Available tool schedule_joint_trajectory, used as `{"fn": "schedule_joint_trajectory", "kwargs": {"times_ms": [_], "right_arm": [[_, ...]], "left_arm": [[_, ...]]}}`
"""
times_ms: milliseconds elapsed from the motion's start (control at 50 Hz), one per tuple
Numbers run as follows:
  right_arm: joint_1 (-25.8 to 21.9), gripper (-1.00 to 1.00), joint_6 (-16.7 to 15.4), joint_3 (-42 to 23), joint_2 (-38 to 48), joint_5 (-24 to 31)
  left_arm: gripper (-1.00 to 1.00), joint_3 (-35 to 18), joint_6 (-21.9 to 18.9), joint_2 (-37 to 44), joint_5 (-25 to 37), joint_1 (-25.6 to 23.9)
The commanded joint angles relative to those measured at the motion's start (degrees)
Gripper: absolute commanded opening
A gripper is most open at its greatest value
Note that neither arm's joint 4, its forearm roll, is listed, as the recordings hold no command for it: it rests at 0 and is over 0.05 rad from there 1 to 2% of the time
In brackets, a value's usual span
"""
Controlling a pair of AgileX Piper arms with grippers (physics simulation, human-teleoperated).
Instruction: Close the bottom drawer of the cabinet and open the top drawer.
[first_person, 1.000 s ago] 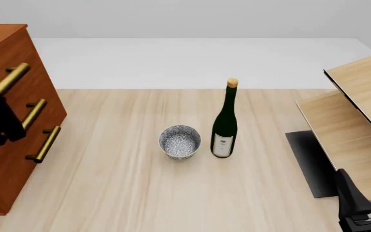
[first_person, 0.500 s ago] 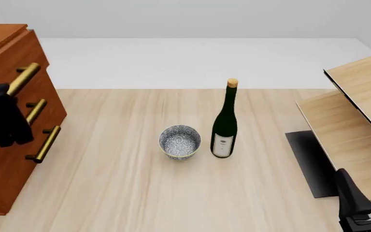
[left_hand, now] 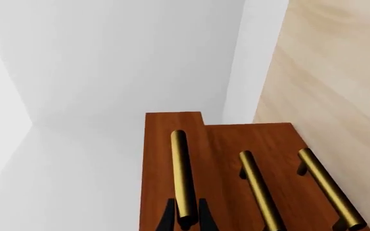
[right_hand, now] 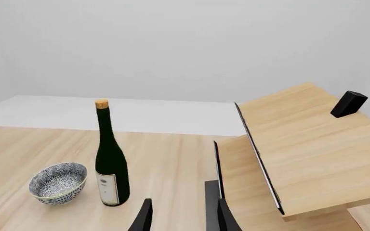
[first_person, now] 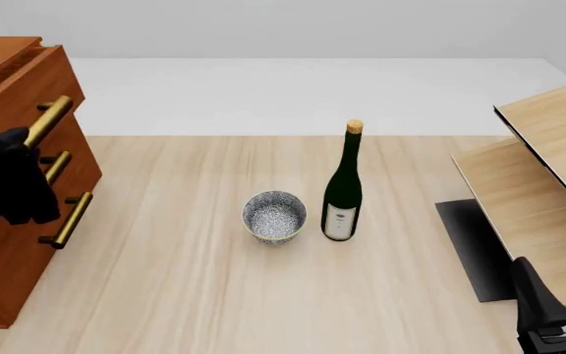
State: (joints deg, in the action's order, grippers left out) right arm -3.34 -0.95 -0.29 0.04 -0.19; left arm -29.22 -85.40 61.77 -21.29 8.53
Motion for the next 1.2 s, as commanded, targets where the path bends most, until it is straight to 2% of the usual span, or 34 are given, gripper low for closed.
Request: {"fn": "schedule_joint_trajectory", "kwargs": {"times_ms": [20, 620, 1120, 1140, 1200], "right_arm": [[0.0, 1.00, 0.1, 0.0, 0.0, 0.0], [0.2, 1.00, 0.2, -0.1, 0.0, 0.0], [0.0, 1.00, 0.1, 0.1, 0.0, -0.2], [-0.1, 1.00, 0.1, 0.1, 0.0, -0.2], [-0.1, 1.00, 0.1, 0.1, 0.0, -0.2]], "left_arm": [[-1.00, -0.5, -0.5, -0.5, -0.7, -1.4], [-1.00, -0.6, 0.1, -1.4, 0.3, -3.5], [-1.00, 0.0, 0.4, -1.6, 0.5, -2.7], [1.00, -0.1, 0.4, -1.6, 0.5, -2.7], [1.00, -0.2, 0.5, -1.6, 0.7, -2.7]]}}
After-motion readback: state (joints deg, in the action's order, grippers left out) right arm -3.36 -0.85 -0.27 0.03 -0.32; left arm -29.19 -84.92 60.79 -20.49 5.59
